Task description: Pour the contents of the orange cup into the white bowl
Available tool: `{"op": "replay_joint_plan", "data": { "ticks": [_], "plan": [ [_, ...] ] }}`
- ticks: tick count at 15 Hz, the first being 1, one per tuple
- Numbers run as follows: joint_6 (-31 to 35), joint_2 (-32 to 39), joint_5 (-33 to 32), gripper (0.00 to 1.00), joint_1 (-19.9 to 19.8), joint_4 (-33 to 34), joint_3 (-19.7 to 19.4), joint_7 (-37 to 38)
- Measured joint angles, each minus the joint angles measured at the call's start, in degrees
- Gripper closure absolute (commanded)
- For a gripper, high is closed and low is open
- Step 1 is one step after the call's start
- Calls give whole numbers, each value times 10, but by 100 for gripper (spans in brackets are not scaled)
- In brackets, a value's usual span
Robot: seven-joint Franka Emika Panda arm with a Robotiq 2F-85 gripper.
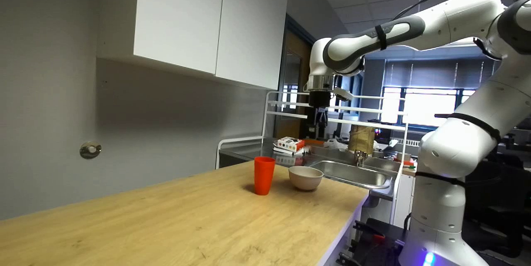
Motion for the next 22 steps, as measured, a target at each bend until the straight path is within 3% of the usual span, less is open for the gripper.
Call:
{"op": "replay_joint_plan", "data": {
  "ticks": [13,22],
  "plan": [
    [7,6,1,0,0,-1,2,2],
    [72,61,9,0,22,24,41,60]
  ]
}}
